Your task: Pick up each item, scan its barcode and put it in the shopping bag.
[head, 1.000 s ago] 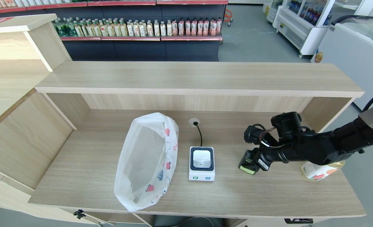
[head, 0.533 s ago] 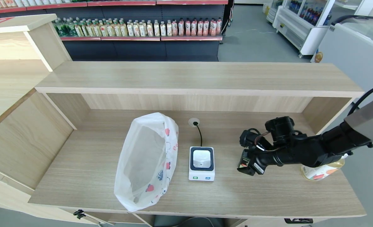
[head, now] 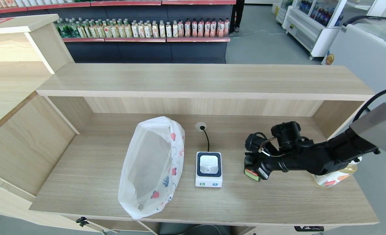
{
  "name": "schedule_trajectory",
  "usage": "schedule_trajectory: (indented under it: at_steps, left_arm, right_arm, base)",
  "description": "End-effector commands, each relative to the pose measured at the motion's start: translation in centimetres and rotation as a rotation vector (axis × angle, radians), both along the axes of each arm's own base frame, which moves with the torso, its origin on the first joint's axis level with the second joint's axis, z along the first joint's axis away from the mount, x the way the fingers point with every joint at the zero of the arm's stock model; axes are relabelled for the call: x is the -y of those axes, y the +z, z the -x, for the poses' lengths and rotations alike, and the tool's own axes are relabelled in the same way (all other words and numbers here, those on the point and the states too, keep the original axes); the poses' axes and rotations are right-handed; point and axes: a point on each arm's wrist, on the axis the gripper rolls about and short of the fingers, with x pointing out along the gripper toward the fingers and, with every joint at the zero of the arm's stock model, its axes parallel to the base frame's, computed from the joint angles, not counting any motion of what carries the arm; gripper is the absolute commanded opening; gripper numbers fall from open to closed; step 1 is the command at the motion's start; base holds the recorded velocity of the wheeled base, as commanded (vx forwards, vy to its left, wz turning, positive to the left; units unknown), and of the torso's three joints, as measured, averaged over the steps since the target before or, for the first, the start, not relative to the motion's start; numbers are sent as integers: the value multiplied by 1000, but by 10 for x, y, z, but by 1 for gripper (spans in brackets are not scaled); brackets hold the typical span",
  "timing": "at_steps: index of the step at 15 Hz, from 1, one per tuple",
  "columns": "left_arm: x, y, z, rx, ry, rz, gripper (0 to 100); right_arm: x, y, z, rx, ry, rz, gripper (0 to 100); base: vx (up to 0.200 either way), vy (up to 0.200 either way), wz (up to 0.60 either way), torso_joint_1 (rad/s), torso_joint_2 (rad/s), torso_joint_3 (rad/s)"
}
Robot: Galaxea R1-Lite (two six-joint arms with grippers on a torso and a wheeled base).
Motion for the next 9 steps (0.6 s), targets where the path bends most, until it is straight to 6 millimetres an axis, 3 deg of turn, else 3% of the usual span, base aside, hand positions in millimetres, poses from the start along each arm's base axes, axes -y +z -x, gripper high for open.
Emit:
schedule_trajectory:
  at_steps: [1,4,6,7,9]
  left_arm:
    - [0,0,0,0,1,0,100]
    - [0,0,0,0,1,0,100]
    - [0,0,0,0,1,0,100]
    - [0,0,0,0,1,0,100]
    - [0,0,0,0,1,0,100]
  right_arm:
    - [2,6,3,13,-3,-2,0]
    - [8,20,10,87,-17,-21,0]
    - [30,56,17,172,-91,-69,0]
    - [45,76,32,211,-149,-110,0]
    - [73,98,68,338,-191,-93,0]
  base:
    - [0,0,0,0,0,0]
    - [0,0,0,0,0,0]
    - [0,0,0,0,0,0]
    - [0,0,0,0,0,0]
    - [0,0,0,0,0,0]
